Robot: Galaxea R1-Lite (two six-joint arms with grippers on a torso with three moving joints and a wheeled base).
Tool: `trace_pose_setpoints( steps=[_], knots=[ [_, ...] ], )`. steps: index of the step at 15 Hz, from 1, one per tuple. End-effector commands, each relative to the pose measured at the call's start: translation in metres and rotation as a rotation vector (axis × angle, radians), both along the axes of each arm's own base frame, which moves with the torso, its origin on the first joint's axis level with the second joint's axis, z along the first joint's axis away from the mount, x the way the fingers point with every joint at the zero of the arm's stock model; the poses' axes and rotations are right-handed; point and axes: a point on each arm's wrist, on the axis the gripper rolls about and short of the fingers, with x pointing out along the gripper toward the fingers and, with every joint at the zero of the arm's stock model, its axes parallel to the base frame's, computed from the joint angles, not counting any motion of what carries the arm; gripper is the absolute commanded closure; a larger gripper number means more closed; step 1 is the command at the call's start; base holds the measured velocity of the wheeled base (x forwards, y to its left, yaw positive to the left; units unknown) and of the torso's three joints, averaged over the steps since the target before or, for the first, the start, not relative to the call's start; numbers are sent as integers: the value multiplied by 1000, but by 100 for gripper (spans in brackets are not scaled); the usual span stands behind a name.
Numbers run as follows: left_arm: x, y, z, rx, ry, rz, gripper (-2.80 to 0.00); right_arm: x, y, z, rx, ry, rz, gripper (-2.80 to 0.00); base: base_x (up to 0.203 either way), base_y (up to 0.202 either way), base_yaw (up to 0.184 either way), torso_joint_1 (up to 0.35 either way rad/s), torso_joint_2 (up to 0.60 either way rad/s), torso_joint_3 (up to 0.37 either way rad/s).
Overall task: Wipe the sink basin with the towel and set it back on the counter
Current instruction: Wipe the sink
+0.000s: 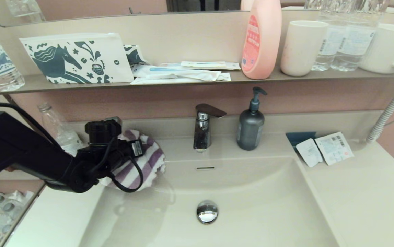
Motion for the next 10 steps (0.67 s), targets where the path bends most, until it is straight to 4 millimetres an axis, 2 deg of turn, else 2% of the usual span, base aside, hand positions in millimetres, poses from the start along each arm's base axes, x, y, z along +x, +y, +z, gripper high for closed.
trace_pose_setpoints(
  steps=[1,5,10],
  knots=[
    [-1,-38,1,-1,-22,-64,0,0,0,0,0,1,1,0,0,0,0,0,0,0],
    [7,-77,-2,17,-39,-104,0,0,0,0,0,1,1,0,0,0,0,0,0,0],
    [9,-127,7,15,-30,-153,0,0,0,0,0,1,1,0,0,0,0,0,0,0]
  ],
)
